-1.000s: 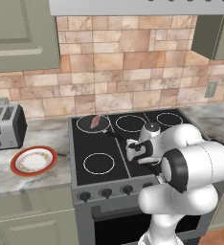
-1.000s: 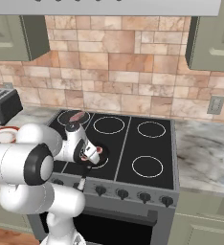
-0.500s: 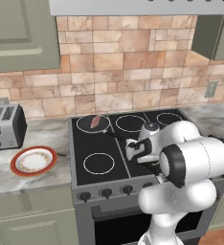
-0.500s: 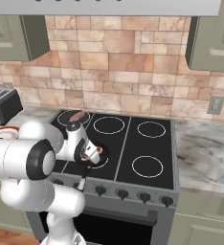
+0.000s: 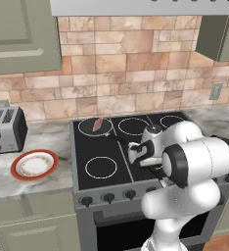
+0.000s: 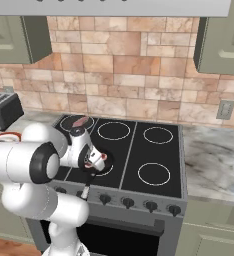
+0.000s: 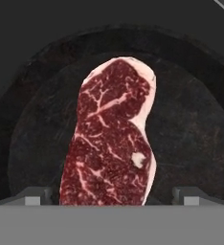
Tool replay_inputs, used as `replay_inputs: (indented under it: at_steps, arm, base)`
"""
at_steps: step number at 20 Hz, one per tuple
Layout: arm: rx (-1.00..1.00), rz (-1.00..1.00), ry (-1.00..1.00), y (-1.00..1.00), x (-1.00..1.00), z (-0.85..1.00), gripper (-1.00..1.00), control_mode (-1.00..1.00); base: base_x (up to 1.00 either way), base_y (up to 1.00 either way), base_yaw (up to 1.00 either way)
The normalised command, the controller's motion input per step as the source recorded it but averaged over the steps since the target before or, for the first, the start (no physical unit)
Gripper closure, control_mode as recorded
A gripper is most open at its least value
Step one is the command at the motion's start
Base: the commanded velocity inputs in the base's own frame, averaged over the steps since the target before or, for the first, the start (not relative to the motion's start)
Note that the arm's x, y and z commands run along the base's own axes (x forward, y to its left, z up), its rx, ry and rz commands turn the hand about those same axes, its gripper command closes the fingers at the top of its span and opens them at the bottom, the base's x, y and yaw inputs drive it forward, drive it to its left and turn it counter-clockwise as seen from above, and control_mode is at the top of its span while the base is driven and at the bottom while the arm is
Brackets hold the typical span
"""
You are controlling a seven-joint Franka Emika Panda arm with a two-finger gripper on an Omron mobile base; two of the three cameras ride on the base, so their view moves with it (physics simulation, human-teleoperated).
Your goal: Place one of the steaks on the plate and the other in the bowl. Then place the bowl in the fridge.
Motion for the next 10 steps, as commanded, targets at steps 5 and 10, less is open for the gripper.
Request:
replay_inputs:
  at_steps: [5,10]
  arm:
    - [0.0,0.0,0.0,0.01,0.06,-0.07,-1.0,-1.0]
    - [0.0,0.0,0.01,0.0,0.11,-0.05,-1.0,-1.0]
  base:
    - [0.0,0.0,0.0]
    - [0.0,0.0,0.0]
